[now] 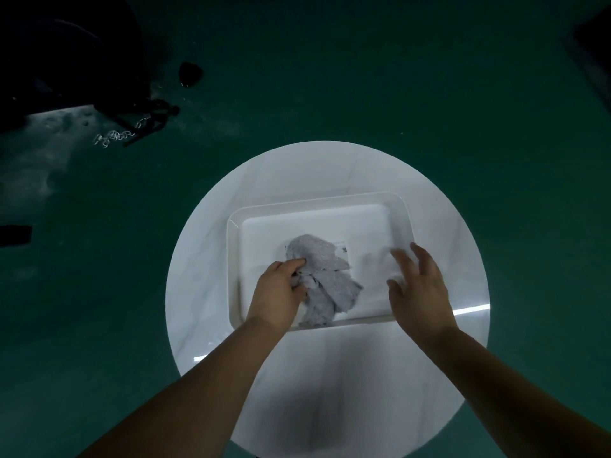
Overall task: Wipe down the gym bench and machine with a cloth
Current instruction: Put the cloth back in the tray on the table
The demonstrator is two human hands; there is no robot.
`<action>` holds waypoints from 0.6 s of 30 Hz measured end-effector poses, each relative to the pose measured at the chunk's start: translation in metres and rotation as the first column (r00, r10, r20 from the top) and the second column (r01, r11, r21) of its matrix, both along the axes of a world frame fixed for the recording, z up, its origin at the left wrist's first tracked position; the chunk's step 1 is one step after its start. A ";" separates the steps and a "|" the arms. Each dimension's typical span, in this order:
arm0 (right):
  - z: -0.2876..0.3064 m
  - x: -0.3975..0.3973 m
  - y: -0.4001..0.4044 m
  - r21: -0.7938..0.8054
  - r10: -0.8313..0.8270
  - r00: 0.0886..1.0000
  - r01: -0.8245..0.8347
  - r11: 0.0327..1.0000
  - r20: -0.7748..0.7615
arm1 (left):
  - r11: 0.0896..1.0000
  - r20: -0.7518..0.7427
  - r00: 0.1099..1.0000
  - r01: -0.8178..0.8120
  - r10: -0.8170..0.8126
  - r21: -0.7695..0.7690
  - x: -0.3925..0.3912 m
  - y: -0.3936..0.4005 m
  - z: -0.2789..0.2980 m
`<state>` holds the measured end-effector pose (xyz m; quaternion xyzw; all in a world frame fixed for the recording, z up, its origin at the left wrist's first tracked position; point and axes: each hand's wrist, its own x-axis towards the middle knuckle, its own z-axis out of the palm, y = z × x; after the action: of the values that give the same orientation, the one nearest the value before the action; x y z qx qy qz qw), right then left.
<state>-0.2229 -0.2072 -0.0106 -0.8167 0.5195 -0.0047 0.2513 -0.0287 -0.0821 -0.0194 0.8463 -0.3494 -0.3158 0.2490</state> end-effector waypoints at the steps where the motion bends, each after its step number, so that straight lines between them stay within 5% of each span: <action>1: 0.000 0.000 0.000 -0.007 0.016 1.000 -0.016 1.000 0.012 | 1.000 -0.017 1.000 0.012 -0.012 -0.005 -0.002 -0.001 0.001; 12: -0.007 -0.010 -0.006 0.022 0.058 0.998 -0.058 0.998 0.028 | 0.983 -0.303 0.940 0.178 -0.158 0.038 -0.027 -0.019 -0.004; 18: -0.008 -0.009 -0.005 0.016 0.062 0.998 -0.063 0.998 0.016 | 0.989 -0.272 0.953 0.144 -0.131 0.031 -0.026 -0.012 -0.005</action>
<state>-0.2315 -0.2119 -0.0187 -0.8303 0.4917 0.0010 0.2624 -0.0552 -0.0938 -0.0246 0.7751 -0.3621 -0.4533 0.2503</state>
